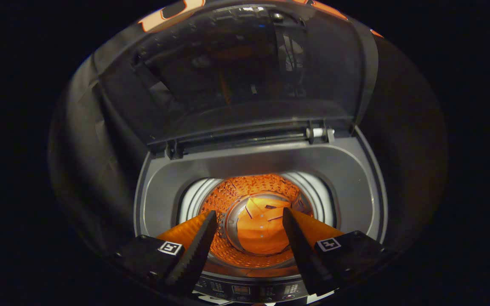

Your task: Put the clothes into the washing machine and then close the washing machine lid.

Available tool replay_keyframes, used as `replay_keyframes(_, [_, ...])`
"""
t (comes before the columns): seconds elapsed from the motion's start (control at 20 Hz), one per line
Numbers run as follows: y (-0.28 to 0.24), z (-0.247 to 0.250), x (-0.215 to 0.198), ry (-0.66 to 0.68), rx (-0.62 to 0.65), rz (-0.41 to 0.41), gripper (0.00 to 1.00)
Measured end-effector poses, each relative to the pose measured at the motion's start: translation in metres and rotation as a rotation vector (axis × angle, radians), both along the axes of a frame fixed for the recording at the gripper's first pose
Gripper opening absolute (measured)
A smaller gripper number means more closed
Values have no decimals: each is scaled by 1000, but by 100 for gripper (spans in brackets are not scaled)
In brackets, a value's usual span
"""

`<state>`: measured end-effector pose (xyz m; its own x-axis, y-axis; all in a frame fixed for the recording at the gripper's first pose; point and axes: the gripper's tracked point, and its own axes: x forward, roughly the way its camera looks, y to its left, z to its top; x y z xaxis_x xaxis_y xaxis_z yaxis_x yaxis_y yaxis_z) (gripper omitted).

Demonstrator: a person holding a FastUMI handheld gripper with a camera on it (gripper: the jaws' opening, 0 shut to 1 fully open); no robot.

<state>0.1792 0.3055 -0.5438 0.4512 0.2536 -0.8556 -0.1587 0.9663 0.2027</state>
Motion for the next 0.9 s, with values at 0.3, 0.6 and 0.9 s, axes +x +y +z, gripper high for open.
replay_keyframes(0.3, [-3, 66, 15, -99, 38, -10, 99])
replay_keyframes(0.6, [-10, 130, 41, -259, 39, -8, 99])
replay_keyframes(0.9, [6, 193, 75, -375, 84, 0, 99])
